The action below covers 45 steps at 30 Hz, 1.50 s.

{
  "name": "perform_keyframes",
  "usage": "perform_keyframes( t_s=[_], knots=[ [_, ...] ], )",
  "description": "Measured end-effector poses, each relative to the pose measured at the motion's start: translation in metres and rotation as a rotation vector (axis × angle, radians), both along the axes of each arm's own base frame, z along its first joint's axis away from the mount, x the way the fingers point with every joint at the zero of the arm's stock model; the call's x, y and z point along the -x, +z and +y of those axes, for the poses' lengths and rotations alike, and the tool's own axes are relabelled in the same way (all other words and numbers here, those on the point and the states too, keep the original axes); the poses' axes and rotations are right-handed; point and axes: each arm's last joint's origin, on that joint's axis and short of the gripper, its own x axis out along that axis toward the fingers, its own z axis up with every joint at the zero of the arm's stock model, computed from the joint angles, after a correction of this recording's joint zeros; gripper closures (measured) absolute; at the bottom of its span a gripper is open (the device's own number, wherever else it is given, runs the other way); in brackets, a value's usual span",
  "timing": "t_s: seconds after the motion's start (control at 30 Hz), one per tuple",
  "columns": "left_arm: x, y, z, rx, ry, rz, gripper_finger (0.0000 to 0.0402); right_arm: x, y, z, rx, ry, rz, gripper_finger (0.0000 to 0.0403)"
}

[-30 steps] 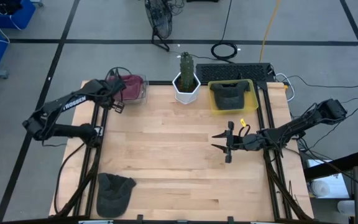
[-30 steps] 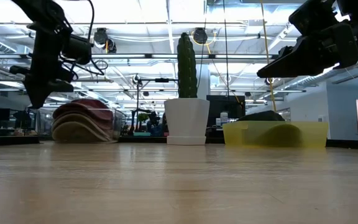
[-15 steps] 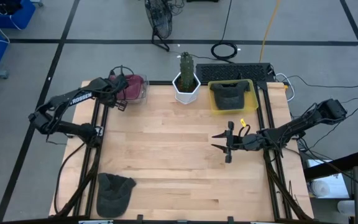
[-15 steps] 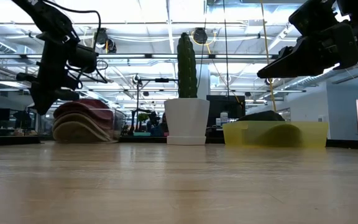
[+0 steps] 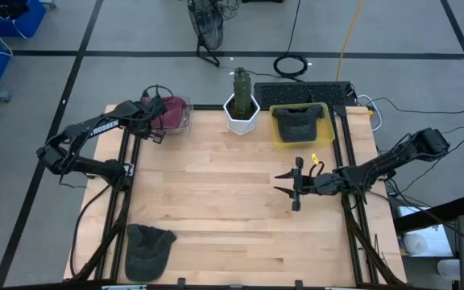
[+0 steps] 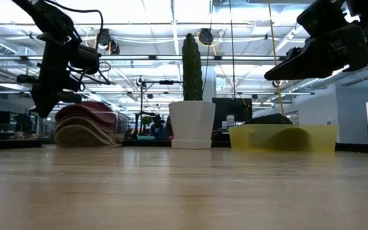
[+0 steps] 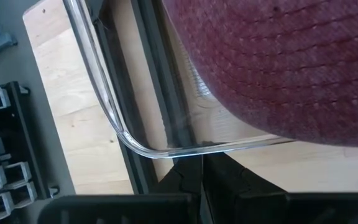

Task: Pick & Place hat
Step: Adjust the transparent bin on the table, then put the black cap into the yellow bin

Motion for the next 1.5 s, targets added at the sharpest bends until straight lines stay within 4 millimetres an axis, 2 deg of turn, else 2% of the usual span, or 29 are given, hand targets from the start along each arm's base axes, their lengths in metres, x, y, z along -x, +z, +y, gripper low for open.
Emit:
perform_keyframes(
  t_s=[0.27,0.43,0.57,0.73,0.9,1.03,1.23,1.5],
  knots=[
    [-0.002,0.000,-0.002,-0.015,0.015,-0.001,0.0394,0.000,0.000,0.000,0.000,0.000,0.000,0.0259],
    [-0.008,0.000,-0.006,-0.008,-0.002,-0.017,0.0386,0.000,0.000,0.000,0.000,0.000,0.000,0.0259],
    [-0.012,0.000,-0.015,0.038,-0.039,-0.007,0.0379,0.000,0.000,0.000,0.000,0.000,0.000,0.0259],
    [-0.013,0.001,-0.033,0.120,-0.083,0.046,0.0391,0.000,0.000,0.000,0.000,0.000,0.001,0.0259],
    [-0.021,0.008,-0.057,0.214,-0.183,-0.030,0.0397,0.000,0.000,0.000,0.000,0.000,0.000,0.0259],
    [-0.031,0.015,-0.081,0.273,-0.325,-0.132,0.0384,0.000,0.000,0.000,0.000,0.000,0.000,0.0259],
    [-0.044,0.025,-0.127,0.279,-0.526,-0.248,0.0375,0.000,0.000,0.000,0.000,0.000,0.000,0.0259],
    [-0.065,0.033,-0.191,0.270,-0.773,-0.488,0.0397,0.000,0.002,0.001,-0.007,0.003,-0.022,0.0259]
  ],
)
